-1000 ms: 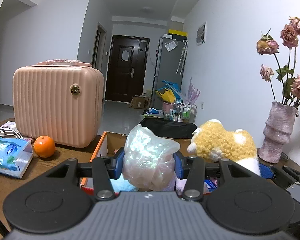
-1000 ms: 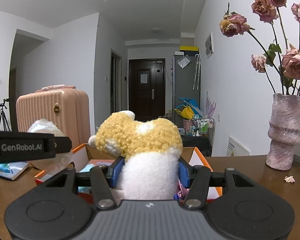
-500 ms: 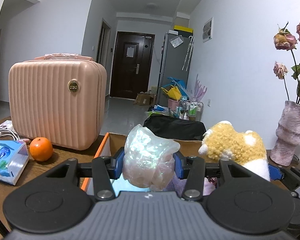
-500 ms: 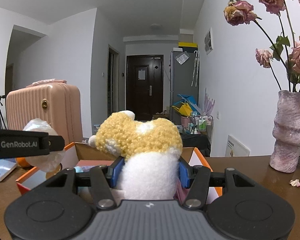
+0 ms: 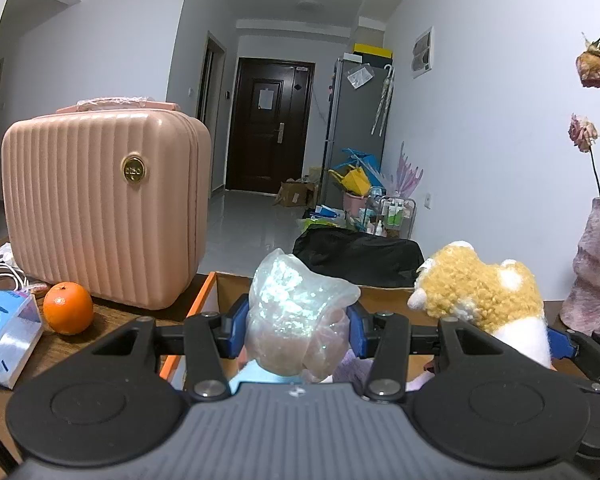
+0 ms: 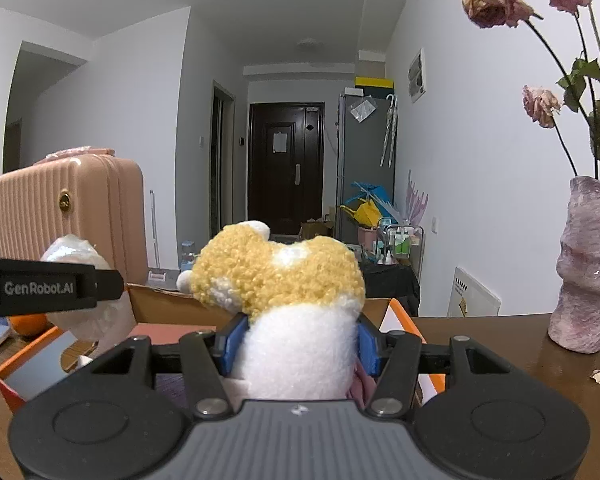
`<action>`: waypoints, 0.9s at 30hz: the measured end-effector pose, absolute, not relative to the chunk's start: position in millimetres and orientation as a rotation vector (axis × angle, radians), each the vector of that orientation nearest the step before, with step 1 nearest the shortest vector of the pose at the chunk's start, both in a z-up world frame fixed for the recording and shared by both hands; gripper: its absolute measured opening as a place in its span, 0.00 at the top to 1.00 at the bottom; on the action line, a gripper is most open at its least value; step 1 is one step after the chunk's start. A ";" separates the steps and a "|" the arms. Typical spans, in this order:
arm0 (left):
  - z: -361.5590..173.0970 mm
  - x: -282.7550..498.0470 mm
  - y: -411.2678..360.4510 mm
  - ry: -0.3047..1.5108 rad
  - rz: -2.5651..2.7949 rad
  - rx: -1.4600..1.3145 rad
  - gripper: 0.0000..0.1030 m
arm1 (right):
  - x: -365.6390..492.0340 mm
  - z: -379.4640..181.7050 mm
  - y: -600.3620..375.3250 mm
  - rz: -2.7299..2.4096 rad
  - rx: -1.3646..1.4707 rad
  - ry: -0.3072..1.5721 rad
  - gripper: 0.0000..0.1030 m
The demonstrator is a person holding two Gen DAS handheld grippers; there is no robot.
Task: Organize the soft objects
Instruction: 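Open both tools to drop the wrapped ball and hamster into the box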
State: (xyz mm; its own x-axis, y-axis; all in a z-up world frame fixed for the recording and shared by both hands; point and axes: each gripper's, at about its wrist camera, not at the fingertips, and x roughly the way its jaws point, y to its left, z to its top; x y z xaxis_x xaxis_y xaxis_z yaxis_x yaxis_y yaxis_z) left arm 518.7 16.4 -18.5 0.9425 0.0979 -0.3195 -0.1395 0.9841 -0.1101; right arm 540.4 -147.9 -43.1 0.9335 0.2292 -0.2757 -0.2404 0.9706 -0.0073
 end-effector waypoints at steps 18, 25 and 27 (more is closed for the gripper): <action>-16.0 517.7 20.1 0.303 0.153 -0.121 0.00 | 545.5 -44.8 -162.3 0.192 0.009 0.285 0.00; -17.1 522.2 25.5 0.329 0.165 -0.137 0.00 | 542.5 -44.0 -165.2 0.194 0.038 0.284 0.00; -16.6 521.4 25.5 0.329 0.164 -0.137 0.00 | 540.8 -43.7 -165.3 0.197 0.042 0.283 0.00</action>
